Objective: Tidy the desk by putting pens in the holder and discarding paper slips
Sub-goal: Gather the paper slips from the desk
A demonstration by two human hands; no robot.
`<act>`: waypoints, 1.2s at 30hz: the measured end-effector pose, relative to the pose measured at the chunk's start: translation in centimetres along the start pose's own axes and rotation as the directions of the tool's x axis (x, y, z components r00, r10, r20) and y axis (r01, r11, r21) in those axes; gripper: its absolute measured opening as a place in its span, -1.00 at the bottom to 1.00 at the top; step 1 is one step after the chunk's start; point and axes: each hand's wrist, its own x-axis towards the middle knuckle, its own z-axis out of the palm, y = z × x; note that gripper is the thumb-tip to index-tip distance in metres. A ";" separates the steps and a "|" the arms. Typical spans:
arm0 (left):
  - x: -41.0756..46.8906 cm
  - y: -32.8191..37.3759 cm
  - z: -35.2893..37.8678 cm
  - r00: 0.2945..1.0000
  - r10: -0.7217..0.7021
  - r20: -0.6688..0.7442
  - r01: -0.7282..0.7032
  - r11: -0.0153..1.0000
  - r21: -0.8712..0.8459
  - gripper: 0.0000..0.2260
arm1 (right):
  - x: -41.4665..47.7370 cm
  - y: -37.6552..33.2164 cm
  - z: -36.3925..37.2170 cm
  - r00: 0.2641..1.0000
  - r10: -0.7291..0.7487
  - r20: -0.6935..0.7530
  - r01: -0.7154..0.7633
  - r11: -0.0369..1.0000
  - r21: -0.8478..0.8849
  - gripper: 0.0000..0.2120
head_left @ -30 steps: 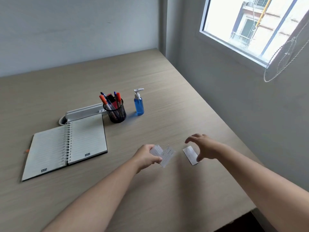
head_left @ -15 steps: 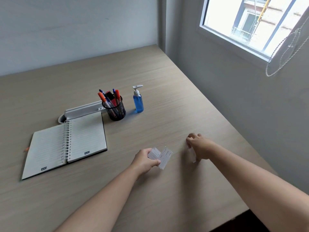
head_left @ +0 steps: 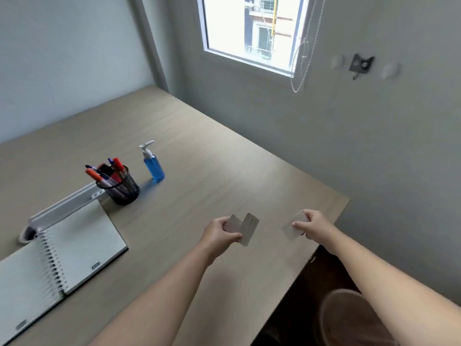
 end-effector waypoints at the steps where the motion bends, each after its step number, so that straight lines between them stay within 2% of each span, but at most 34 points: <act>1: -0.1 0.7 1.5 0.999 0.019 0.043 -0.020 0.999 0.031 -0.82 | -1.5 1.4 -1.2 0.998 0.020 -0.052 -0.019 1.000 0.021 -0.85; 6: -1.9 3.3 11.2 0.972 0.083 0.218 -0.115 0.984 0.139 -0.81 | -8.1 9.4 -6.9 0.957 0.160 -0.241 -0.146 0.986 0.075 -0.79; 11: -4.2 4.1 22.1 0.932 0.098 0.348 -0.205 0.936 0.287 -0.82 | -12.5 19.5 -11.9 0.898 0.303 -0.318 -0.288 0.953 0.095 -0.82; 18: -4.8 -3.0 35.6 0.905 -0.121 0.409 -0.083 0.890 0.448 -0.82 | -14.9 34.4 -15.0 0.827 0.521 -0.209 -0.509 0.853 0.113 -0.84; 24: -1.0 -13.7 41.6 0.868 -0.342 0.360 0.067 0.799 0.598 -0.79 | -13.2 45.0 -11.0 0.773 0.618 -0.140 -0.611 0.786 0.096 -0.85; 26: 1.0 -16.5 43.1 0.870 -0.374 0.321 0.115 0.787 0.606 -0.79 | -11.7 47.9 -9.2 0.761 0.634 -0.137 -0.618 0.773 0.144 -0.83; 29: 4.0 -19.2 45.5 0.881 -0.374 0.291 0.159 0.812 0.561 -0.70 | -8.8 50.6 -7.4 0.734 0.663 -0.151 -0.615 0.742 0.267 -0.84; 30: 4.8 -19.7 46.3 0.883 -0.366 0.293 0.164 0.827 0.538 -0.65 | -7.9 51.3 -7.0 0.728 0.672 -0.137 -0.614 0.728 0.305 -0.79; 33: 6.4 -20.1 47.8 0.867 -0.371 0.334 0.171 0.850 0.498 -0.43 | -6.5 52.4 -6.3 0.707 0.698 -0.115 -0.631 0.696 0.343 -0.48; 36: 6.5 -19.6 47.2 0.840 -0.386 0.382 0.137 0.831 0.539 -0.36 | -7.3 52.0 -6.2 0.689 0.715 -0.116 -0.653 0.683 0.328 -0.46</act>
